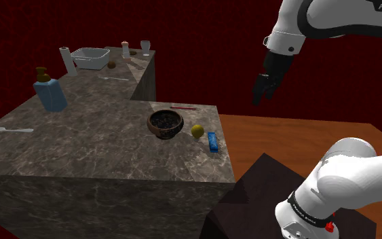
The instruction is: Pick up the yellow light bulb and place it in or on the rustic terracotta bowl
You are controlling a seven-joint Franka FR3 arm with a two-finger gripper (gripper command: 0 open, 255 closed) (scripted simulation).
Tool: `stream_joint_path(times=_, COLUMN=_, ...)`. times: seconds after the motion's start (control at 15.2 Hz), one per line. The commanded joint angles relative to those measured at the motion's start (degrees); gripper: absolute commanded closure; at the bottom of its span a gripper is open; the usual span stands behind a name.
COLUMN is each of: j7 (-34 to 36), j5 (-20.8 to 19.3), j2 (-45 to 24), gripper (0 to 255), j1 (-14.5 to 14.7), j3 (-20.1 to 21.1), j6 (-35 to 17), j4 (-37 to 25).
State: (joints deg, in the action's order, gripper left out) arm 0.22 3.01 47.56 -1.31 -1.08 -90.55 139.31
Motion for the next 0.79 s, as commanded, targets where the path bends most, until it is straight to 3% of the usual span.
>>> stream_joint_path(times=0.0, j7=0.0, j5=0.0, j2=0.0, gripper=0, j1=0.0, j3=0.0, j6=0.0, j4=0.0)
stream_joint_path(times=0.73, j7=4.4, j5=-1.0, j2=-19.7, gripper=0, j1=0.3, j3=4.9, j6=-21.3, j4=1.4)
